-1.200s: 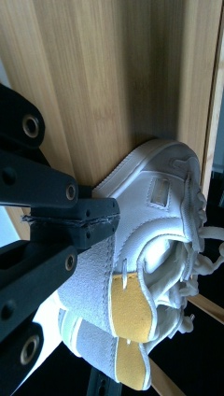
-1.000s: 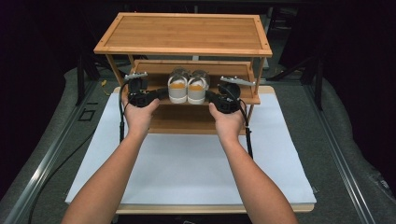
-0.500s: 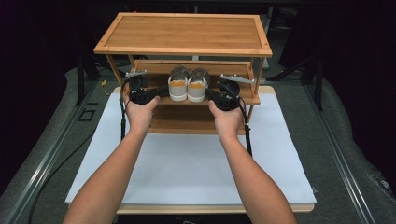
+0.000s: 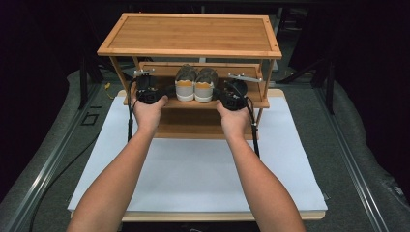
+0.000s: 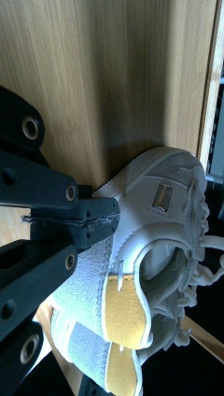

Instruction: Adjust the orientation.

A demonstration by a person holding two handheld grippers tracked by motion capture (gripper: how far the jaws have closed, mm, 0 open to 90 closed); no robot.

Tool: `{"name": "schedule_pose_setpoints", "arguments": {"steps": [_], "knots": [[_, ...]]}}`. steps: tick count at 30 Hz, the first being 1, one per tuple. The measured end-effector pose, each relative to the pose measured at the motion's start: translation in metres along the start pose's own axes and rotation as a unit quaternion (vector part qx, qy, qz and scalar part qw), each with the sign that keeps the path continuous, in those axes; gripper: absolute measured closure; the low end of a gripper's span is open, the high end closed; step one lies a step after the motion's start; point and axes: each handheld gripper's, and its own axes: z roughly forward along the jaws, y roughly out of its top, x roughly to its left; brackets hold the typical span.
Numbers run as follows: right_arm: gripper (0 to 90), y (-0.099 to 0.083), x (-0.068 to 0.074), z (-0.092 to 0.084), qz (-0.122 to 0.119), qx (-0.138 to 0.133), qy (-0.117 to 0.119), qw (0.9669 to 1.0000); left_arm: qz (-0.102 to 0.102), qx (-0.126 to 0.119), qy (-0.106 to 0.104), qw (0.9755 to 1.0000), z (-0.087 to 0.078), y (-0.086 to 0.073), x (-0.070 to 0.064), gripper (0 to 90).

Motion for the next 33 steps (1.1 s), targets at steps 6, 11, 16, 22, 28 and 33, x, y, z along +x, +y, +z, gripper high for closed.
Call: {"name": "schedule_pose_setpoints", "arguments": {"steps": [6, 11, 16, 22, 28, 33], "knots": [[90.0, 0.004, -0.004, 0.004, 0.001, 0.011, 0.000, 0.9999, 0.002, 0.002, 0.009, 1.0000, 0.005, 0.002, -0.001, 90.0], [90.0, 0.004, -0.001, 0.009, -0.010, 0.000, -0.015, 0.9998, 0.006, 0.004, 0.017, 0.9998, 0.007, 0.004, -0.002, 90.0], [90.0, 0.004, -0.002, 0.010, -0.011, 0.010, -0.017, 0.9998, 0.002, 0.003, 0.020, 0.9998, 0.010, 0.004, -0.001, 90.0], [89.8, 0.004, -0.004, 0.011, -0.007, 0.010, -0.011, 0.9999, 0.000, -0.001, 0.012, 0.9999, 0.010, 0.003, 0.002, 90.0], [85.3, 0.003, -0.004, 0.009, -0.003, 0.006, -0.014, 0.9999, 0.003, 0.002, 0.009, 1.0000, 0.006, 0.001, 0.001, 89.7], [84.5, 0.002, -0.003, 0.005, -0.004, 0.004, -0.011, 0.9999, 0.007, -0.001, 0.005, 1.0000, -0.002, 0.000, 0.001, 89.7]]}}
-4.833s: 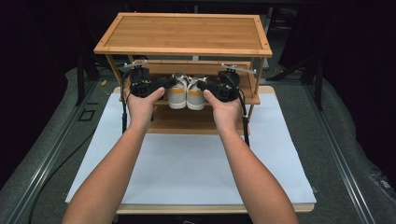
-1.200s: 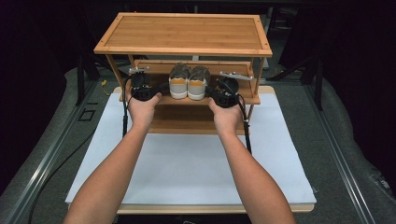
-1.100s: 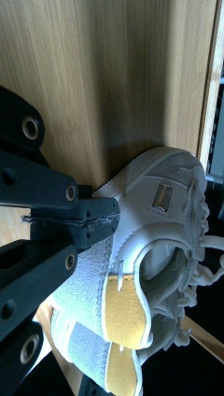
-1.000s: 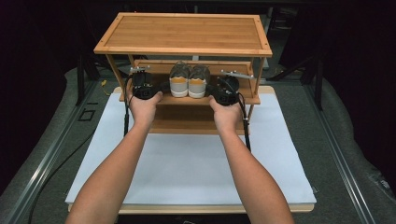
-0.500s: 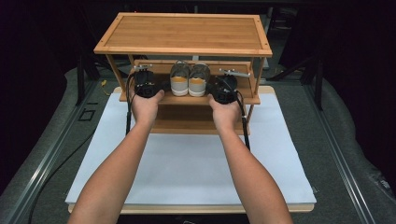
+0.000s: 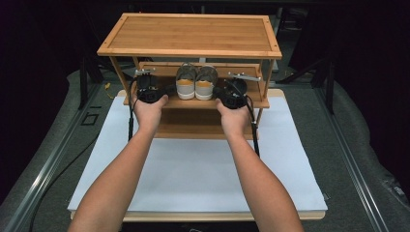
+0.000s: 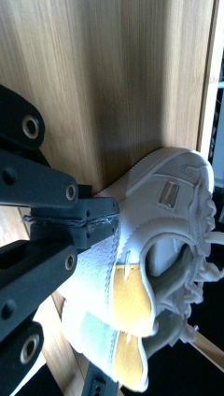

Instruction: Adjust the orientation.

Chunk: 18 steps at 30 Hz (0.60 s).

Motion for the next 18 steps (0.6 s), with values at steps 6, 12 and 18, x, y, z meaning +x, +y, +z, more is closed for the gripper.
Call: {"name": "schedule_pose_setpoints", "arguments": {"steps": [6, 12, 18], "knots": [[84.9, -0.002, 0.002, -0.010, -0.006, -0.009, 0.000, 0.9999, 0.006, -0.013, -0.012, 0.9998, -0.016, -0.001, -0.002, 89.7], [84.3, -0.003, 0.001, -0.020, -0.016, -0.013, 0.005, 0.9998, 0.004, -0.012, -0.024, 0.9996, -0.022, -0.006, -0.004, 89.7], [82.8, -0.004, -0.001, -0.029, -0.018, -0.014, 0.007, 0.9997, 0.011, -0.006, -0.031, 0.9994, -0.026, -0.009, -0.009, 89.5]]}}
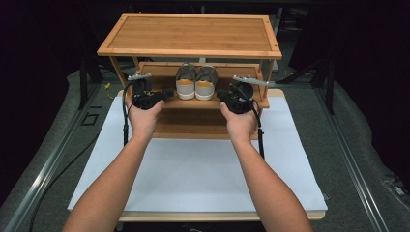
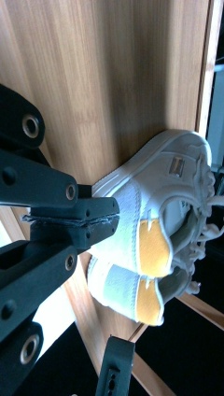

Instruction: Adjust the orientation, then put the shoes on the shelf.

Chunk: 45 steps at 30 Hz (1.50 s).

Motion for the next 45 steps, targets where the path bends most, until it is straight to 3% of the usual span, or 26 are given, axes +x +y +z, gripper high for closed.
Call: {"name": "schedule_pose_setpoints", "arguments": {"steps": [8, 17, 28, 38, 45], "knots": [[82.3, -0.008, 0.000, -0.016, -0.010, -0.006, -0.004, 0.9999, 0.027, 0.000, -0.011, 0.9996, -0.019, -0.002, -0.010, 88.3], [81.3, -0.022, 0.004, -0.034, -0.025, -0.003, 0.008, 0.9997, 0.034, 0.003, -0.026, 0.9991, -0.039, -0.018, -0.009, 86.5], [81.3, -0.038, 0.000, -0.053, -0.042, 0.002, -0.002, 0.9991, 0.044, 0.013, -0.031, 0.9985, -0.059, -0.038, -0.005, 82.8], [81.3, -0.048, -0.003, -0.059, -0.038, 0.010, 0.002, 0.9992, 0.050, 0.014, -0.033, 0.9981, -0.069, -0.047, -0.004, 80.2], [80.8, -0.056, 0.005, -0.069, -0.065, 0.015, 0.007, 0.9978, 0.065, 0.011, -0.039, 0.9971, -0.081, -0.054, -0.009, 78.3]]}}
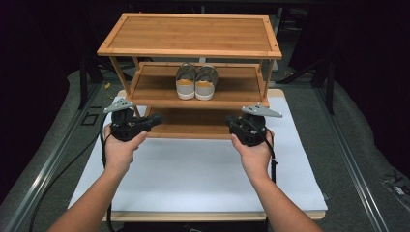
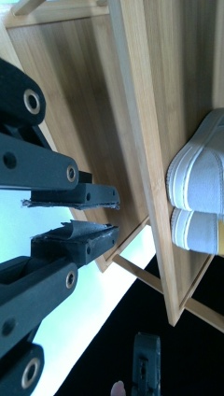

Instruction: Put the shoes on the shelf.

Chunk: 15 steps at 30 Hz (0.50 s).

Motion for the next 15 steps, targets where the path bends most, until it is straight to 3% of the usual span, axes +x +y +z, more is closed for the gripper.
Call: {"name": "schedule_pose_setpoints", "arguments": {"steps": [4, 10, 15], "knots": [[80.6, -0.010, 0.002, -0.004, -0.005, 0.015, 0.003, 0.9999, 0.009, -0.001, -0.001, 1.0000, -0.008, -0.005, -0.003, 77.9], [80.3, -0.023, 0.001, -0.011, -0.002, 0.016, 0.005, 0.9999, 0.021, 0.011, 0.006, 0.9997, -0.014, -0.019, -0.001, 76.5], [79.9, -0.033, -0.003, -0.020, 0.002, 0.017, 0.007, 0.9998, 0.018, 0.014, 0.004, 0.9997, -0.020, -0.032, 0.002, 75.0]]}}
